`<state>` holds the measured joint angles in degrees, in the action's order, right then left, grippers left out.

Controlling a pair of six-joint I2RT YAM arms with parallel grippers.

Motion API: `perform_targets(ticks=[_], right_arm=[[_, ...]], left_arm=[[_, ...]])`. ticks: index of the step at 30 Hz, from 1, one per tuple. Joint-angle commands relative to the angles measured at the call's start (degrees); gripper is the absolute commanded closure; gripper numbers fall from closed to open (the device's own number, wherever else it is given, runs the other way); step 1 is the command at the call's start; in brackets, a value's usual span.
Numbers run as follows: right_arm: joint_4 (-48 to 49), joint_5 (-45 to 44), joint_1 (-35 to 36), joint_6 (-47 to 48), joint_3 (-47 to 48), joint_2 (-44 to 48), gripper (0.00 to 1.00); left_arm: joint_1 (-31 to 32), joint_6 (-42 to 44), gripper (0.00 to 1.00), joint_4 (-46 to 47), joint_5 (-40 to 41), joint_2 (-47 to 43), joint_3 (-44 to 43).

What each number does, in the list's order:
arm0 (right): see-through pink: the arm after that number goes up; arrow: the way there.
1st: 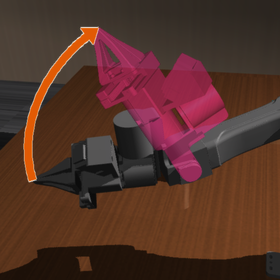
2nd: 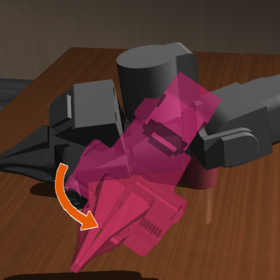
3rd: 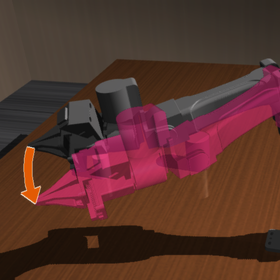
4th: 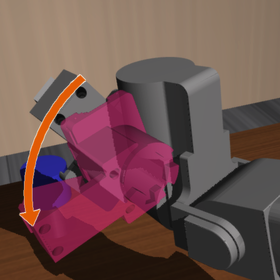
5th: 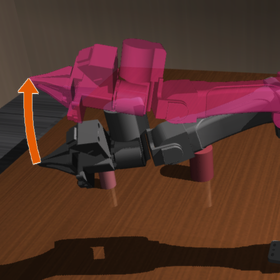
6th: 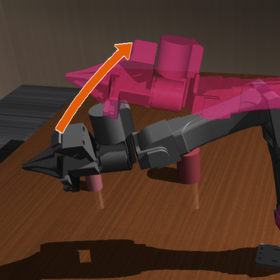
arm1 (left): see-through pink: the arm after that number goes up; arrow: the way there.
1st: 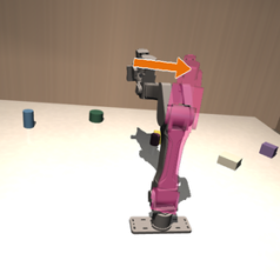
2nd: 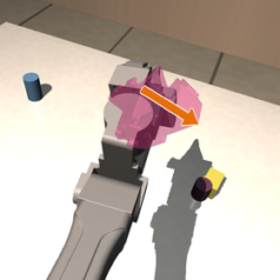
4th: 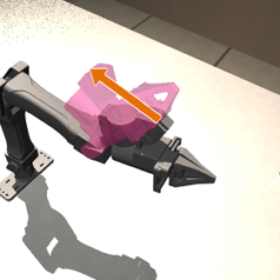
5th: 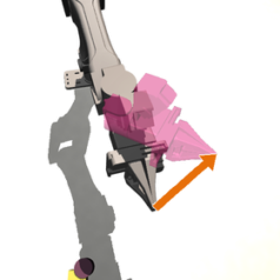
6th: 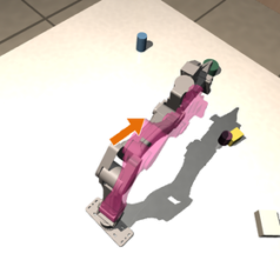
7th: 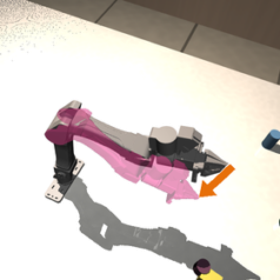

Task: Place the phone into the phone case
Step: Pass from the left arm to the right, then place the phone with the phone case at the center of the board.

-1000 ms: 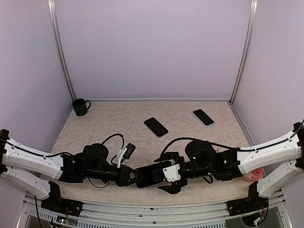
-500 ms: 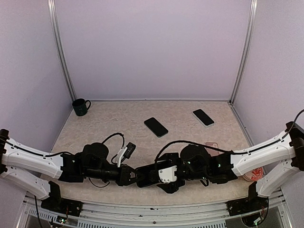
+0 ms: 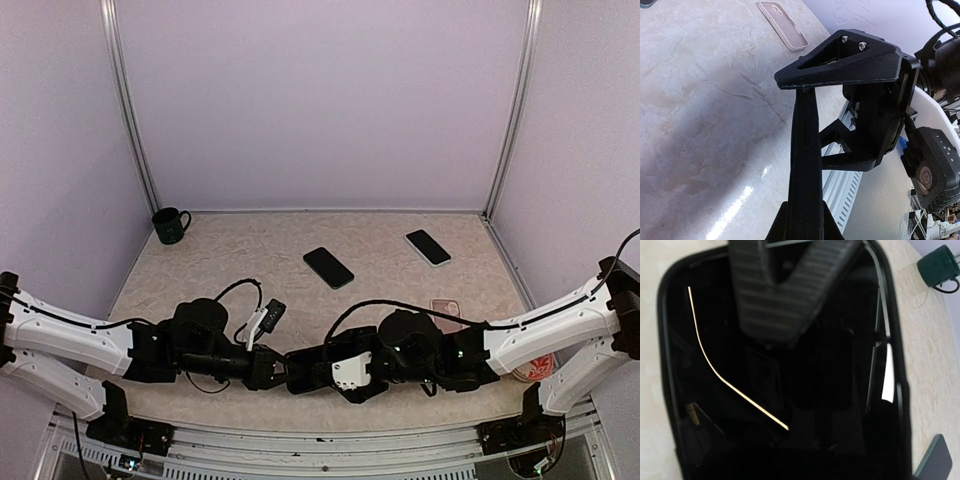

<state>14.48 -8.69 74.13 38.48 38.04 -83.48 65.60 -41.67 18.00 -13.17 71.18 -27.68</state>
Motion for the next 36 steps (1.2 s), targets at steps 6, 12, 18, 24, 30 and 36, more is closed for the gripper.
perform_targets(ticks=[6,12,18,24,30,36], right_arm=[[2.19,-1.3,1.11,-2.15,-0.6,1.92,0.34],[-0.63,-3.66,-0.03,-6.8,1.31,2.82,0.35],[-4.98,-3.25,-5.11,-15.3,4.52,4.27,0.36],[-9.26,-2.05,-11.97,-24.45,10.0,4.49,0.36],[-14.69,-2.17,-17.72,-30.5,18.35,1.3,0.36],[-17.82,-1.78,-19.34,-32.78,24.3,-2.34,0.35]], left_arm=[[-0.89,-0.69,0.7,8.53,-0.94,-1.06,-0.34],[-1.64,0.29,0.22,6.14,3.61,-8.14,0.69],[-3.65,-0.26,0.01,0.73,15.33,-24.29,4.82],[-6.7,-3.66,0.01,-2.7,16.91,-31.43,9.03],[-6.75,-4.89,0.01,-3.02,17.25,-31.3,10.69],[-6.8,-5.11,0.01,-2.7,17.37,-30.74,11.65]])
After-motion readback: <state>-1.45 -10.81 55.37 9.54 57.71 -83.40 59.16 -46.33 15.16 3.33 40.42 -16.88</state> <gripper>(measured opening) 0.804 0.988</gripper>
